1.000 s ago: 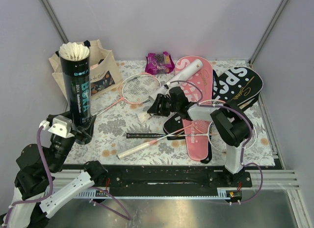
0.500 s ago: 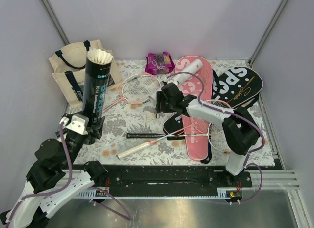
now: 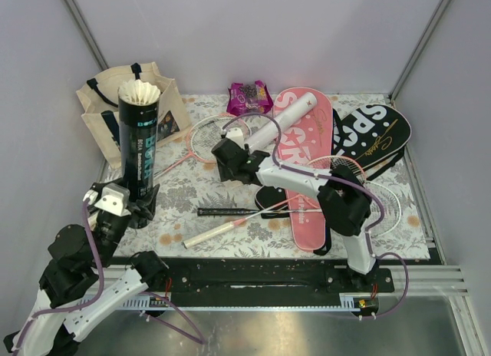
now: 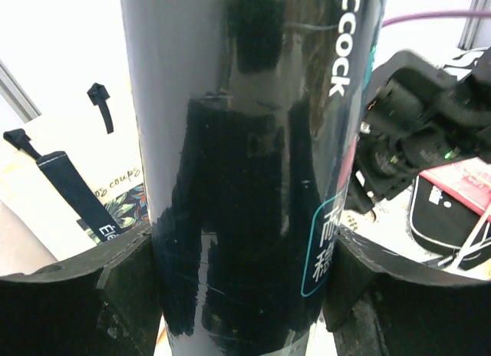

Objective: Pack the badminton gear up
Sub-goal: Pick up the shuttlecock at the center of the board.

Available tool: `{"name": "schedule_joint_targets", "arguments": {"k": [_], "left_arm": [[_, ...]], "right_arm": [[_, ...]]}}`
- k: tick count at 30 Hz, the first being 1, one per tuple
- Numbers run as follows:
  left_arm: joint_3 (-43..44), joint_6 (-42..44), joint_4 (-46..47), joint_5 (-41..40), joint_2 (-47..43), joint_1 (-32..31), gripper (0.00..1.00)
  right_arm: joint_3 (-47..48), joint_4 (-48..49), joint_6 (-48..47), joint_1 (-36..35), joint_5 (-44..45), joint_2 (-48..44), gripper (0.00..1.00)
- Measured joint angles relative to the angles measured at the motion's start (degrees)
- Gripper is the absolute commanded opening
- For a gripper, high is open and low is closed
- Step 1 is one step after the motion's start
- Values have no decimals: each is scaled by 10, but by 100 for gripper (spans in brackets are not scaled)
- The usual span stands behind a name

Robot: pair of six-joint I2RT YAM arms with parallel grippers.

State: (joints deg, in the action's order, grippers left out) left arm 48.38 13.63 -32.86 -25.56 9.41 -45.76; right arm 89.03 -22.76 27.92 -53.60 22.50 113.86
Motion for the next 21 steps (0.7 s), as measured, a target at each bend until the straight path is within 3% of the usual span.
{"name": "schedule_joint_targets", "arguments": {"k": [7, 12, 14, 21], "left_arm": [[4, -4, -1, -2, -12, 0, 43], [4, -4, 0, -2, -12, 0, 43], [4, -5, -1, -2, -12, 0, 43], [4, -6, 0, -2, -12, 0, 43]], "right_arm": [[108, -76, -39, -31, 76, 92, 63], [126, -108, -59, -37, 105, 120, 55], [126, -119, -70, -38, 120, 121, 47], [125, -128, -99, -40, 164, 121, 5]]}}
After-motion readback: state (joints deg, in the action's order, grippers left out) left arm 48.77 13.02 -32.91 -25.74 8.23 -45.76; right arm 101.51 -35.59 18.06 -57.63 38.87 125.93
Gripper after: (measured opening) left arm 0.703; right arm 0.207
